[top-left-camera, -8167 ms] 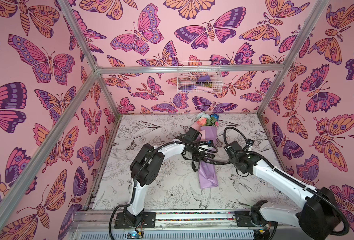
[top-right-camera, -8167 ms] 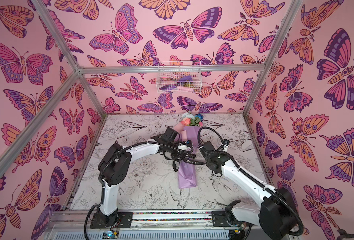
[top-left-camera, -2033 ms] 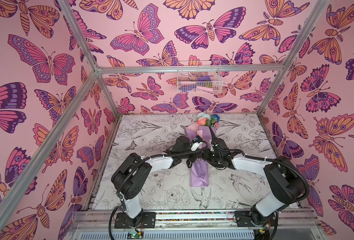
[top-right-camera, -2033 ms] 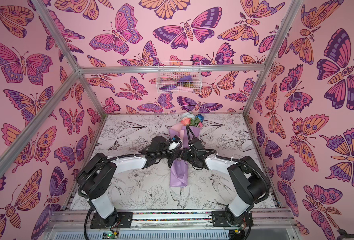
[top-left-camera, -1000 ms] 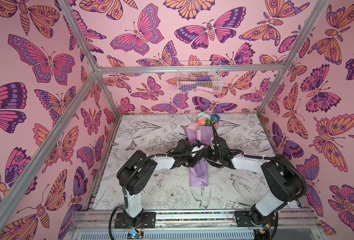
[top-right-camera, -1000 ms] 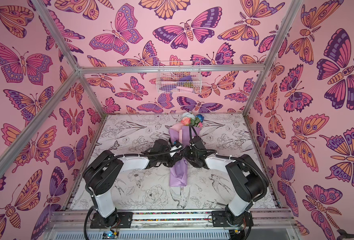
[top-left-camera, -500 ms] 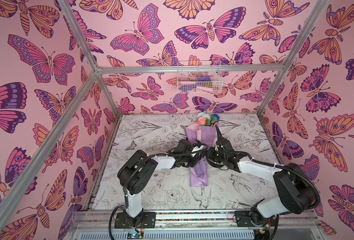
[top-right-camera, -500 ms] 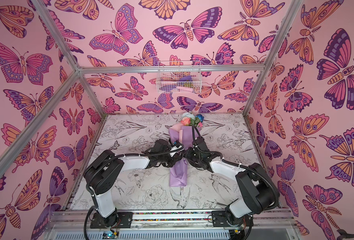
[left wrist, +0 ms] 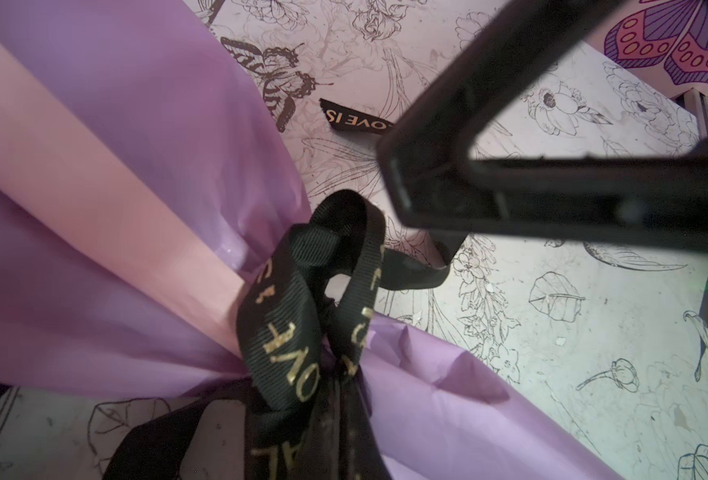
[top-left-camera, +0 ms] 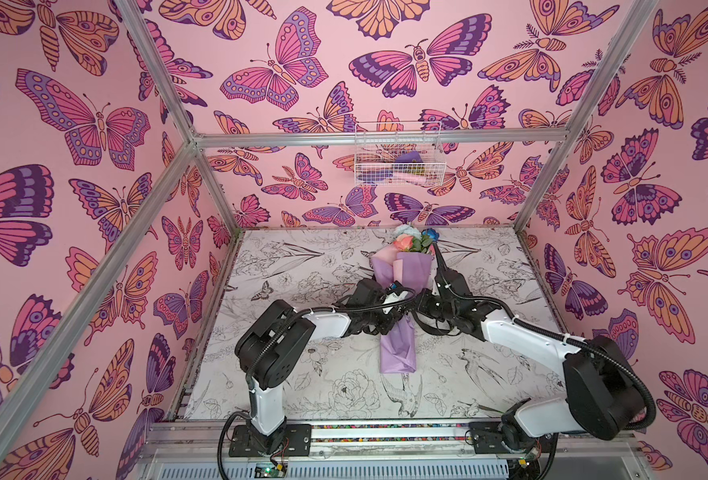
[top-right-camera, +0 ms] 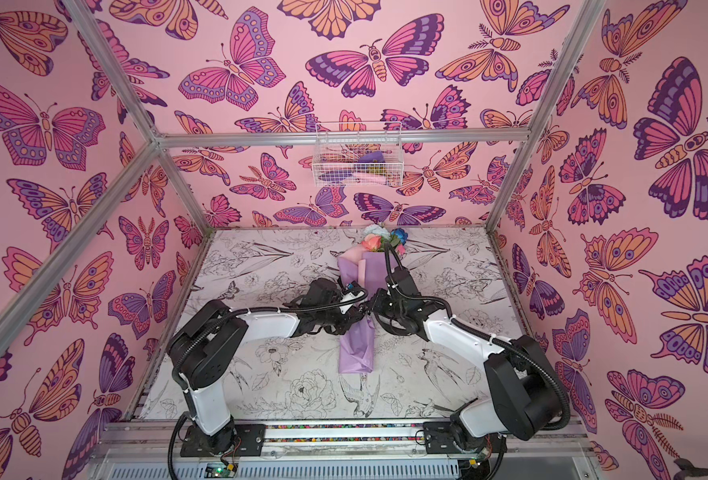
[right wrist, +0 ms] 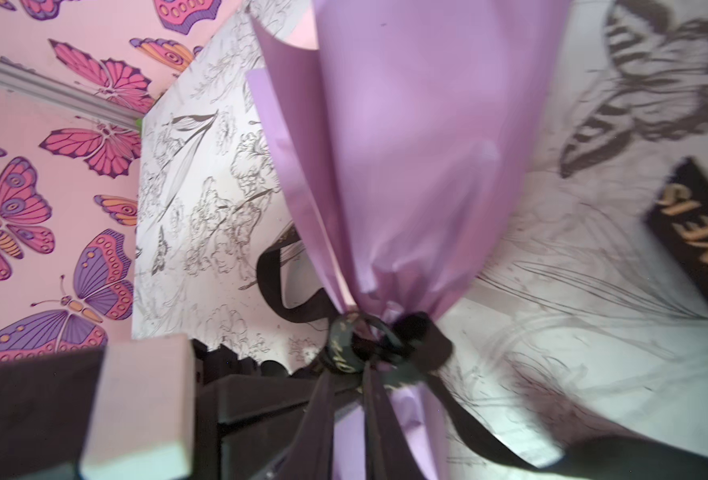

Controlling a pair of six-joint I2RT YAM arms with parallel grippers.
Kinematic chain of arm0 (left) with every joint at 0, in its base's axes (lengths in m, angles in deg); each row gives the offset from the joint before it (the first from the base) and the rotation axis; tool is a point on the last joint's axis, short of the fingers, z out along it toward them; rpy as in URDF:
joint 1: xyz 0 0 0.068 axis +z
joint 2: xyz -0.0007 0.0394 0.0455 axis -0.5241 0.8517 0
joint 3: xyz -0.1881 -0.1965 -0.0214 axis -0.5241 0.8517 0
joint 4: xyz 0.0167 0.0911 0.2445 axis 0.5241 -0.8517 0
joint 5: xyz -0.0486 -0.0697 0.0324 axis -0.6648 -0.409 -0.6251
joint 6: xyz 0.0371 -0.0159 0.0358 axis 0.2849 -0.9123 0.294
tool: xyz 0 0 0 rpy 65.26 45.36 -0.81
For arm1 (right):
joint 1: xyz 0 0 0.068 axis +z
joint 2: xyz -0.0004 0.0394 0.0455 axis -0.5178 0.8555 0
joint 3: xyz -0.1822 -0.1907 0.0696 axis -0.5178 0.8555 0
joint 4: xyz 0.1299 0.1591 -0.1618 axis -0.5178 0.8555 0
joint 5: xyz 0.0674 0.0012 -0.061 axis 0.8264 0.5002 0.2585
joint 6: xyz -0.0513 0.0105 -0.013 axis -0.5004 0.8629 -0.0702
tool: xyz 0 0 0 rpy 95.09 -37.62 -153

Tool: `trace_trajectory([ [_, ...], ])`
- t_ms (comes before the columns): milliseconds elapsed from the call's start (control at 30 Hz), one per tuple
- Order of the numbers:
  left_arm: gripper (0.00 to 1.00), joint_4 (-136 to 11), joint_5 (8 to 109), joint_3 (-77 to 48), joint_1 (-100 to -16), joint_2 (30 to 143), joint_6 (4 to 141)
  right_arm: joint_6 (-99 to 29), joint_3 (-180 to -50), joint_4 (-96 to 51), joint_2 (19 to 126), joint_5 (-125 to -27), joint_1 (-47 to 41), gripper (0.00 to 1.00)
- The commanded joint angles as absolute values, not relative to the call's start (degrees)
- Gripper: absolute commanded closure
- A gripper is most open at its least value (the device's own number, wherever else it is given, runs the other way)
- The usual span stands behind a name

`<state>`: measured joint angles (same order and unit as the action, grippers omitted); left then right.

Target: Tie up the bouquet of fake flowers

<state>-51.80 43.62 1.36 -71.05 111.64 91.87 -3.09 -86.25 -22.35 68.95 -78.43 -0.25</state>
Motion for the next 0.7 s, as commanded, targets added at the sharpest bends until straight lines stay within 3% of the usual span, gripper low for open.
trace_trajectory([
  [0,1.00,-53.5,42.5,0.9,-71.2,112.3,92.8,-2.0,-88.1,-24.6,72.5,-74.4,-0.3,0.84],
  [667,1.00,-53.5,42.6,1.1,-71.3,112.2,92.9,-1.1,-88.2,-27.2,77.5,-74.3,-0.5,0.82],
])
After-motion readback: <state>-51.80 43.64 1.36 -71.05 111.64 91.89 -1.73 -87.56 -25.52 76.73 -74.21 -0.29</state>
